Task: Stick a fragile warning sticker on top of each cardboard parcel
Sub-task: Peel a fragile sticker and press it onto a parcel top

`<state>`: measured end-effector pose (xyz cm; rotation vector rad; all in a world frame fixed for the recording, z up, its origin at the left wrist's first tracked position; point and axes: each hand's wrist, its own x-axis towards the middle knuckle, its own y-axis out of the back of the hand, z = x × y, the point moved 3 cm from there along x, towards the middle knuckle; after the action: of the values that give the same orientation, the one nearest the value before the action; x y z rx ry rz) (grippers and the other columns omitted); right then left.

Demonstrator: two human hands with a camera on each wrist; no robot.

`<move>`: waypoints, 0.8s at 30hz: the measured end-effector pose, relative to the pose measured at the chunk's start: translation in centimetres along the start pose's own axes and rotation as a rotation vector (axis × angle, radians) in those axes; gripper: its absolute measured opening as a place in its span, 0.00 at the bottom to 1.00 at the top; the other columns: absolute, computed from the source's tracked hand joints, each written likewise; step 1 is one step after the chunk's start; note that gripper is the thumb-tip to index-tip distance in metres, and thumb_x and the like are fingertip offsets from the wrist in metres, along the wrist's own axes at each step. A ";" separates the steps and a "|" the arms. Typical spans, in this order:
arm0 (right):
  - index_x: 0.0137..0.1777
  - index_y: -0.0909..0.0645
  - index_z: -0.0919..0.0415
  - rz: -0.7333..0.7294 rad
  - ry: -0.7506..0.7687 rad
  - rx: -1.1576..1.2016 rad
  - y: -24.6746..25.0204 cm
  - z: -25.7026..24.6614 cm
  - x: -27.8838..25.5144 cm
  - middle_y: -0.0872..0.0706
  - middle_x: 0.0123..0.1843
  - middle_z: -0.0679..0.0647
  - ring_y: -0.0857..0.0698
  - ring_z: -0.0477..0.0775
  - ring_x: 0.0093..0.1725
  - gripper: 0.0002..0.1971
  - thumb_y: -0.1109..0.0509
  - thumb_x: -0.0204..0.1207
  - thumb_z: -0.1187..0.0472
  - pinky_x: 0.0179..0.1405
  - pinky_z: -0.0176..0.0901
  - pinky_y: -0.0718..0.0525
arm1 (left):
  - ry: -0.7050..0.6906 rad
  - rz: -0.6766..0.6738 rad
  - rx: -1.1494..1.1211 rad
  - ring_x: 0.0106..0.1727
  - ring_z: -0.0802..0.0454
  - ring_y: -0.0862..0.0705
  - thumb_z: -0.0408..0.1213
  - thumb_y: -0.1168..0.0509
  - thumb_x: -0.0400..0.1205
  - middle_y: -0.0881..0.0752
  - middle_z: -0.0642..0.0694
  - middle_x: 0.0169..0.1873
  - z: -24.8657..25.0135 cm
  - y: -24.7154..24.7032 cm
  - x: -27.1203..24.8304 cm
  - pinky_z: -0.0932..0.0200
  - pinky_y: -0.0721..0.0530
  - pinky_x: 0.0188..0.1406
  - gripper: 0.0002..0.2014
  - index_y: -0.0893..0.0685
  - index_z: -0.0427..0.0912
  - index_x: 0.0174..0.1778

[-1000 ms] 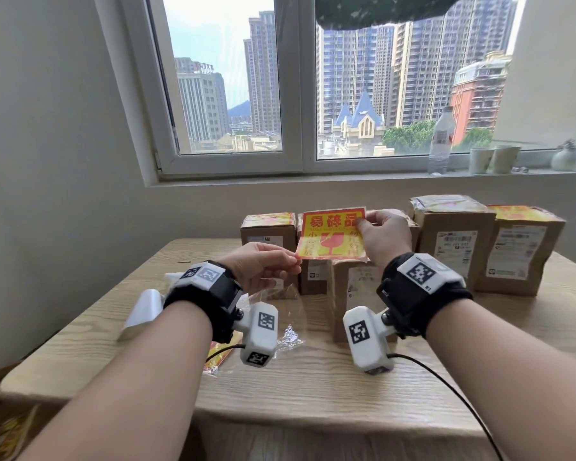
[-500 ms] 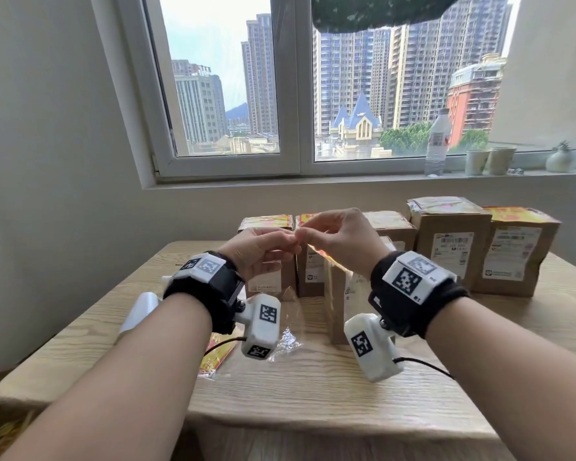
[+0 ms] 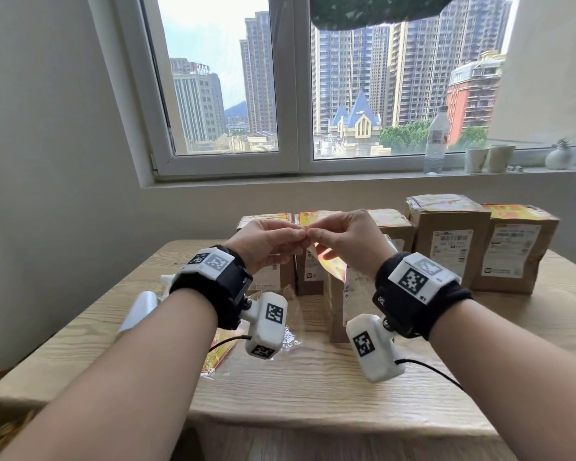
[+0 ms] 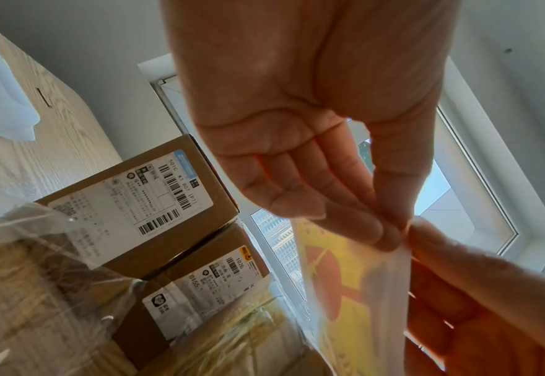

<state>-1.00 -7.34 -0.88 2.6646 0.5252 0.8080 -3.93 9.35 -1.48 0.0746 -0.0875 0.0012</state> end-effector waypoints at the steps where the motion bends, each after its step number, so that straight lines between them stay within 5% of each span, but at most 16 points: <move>1: 0.50 0.09 0.60 0.002 0.003 -0.006 0.0 0.1 0.0 0.09 0.37 0.50 0.10 0.49 0.36 0.06 0.27 0.78 0.62 0.37 0.41 0.10 | 0.003 -0.003 0.002 0.40 0.53 0.13 0.33 0.29 0.77 0.10 0.45 0.39 0.0 -0.1 0.1 0.62 0.18 0.42 0.09 0.12 0.36 0.52; 8: 0.51 0.10 0.61 -0.015 -0.005 -0.006 -0.3 0.4 -0.2 0.08 0.38 0.51 0.10 0.51 0.36 0.06 0.26 0.77 0.62 0.37 0.44 0.10 | 0.025 -0.019 -0.007 0.36 0.54 0.12 0.32 0.31 0.78 0.10 0.44 0.39 -0.6 -0.2 0.1 0.63 0.14 0.38 0.04 0.11 0.38 0.45; 13: 0.51 0.09 0.56 -0.046 0.005 -0.052 -0.5 0.4 -0.3 0.09 0.36 0.48 0.10 0.50 0.37 0.06 0.25 0.75 0.63 0.38 0.41 0.10 | 0.054 0.033 0.016 0.40 0.51 0.12 0.43 0.29 0.76 0.10 0.41 0.42 -0.8 -0.1 0.3 0.59 0.13 0.43 0.13 0.12 0.37 0.48; 16: 0.51 0.09 0.54 -0.045 -0.008 -0.066 -0.5 0.5 -0.4 0.09 0.38 0.45 0.10 0.50 0.41 0.07 0.24 0.75 0.61 0.43 0.42 0.11 | 0.062 0.035 0.040 0.40 0.52 0.13 0.35 0.30 0.78 0.11 0.42 0.40 -0.7 -0.3 0.3 0.60 0.14 0.43 0.03 0.13 0.40 0.43; 20: 0.57 0.11 0.53 0.026 -0.073 -0.087 0.3 1.0 -0.4 0.09 0.54 0.49 0.13 0.46 0.52 0.11 0.24 0.75 0.59 0.50 0.40 0.13 | 0.062 0.131 -0.076 0.37 0.52 0.14 0.30 0.42 0.79 0.14 0.44 0.40 -0.4 0.4 0.4 0.63 0.15 0.33 0.08 0.18 0.38 0.46; 22: 0.67 0.17 0.53 0.091 -0.093 -0.157 0.8 1.2 -0.3 0.14 0.63 0.52 0.17 0.46 0.55 0.21 0.22 0.73 0.56 0.46 0.33 0.18 | 0.063 0.186 -0.164 0.34 0.52 0.14 0.30 0.46 0.78 0.13 0.44 0.36 -0.1 0.9 0.1 0.63 0.16 0.30 0.09 0.20 0.38 0.41; 24: 0.75 0.27 0.53 0.140 -0.150 -0.179 1.2 1.3 -0.2 0.20 0.69 0.54 0.19 0.51 0.60 0.35 0.20 0.69 0.50 0.54 0.40 0.17 | 0.060 0.188 -0.205 0.34 0.49 0.14 0.29 0.48 0.78 0.13 0.43 0.33 0.3 1.3 -0.2 0.63 0.16 0.28 0.13 0.19 0.38 0.34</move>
<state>-0.09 -8.74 -1.52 2.5898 0.2203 0.6515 -4.20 10.60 -1.15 -0.1386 -0.0343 0.1817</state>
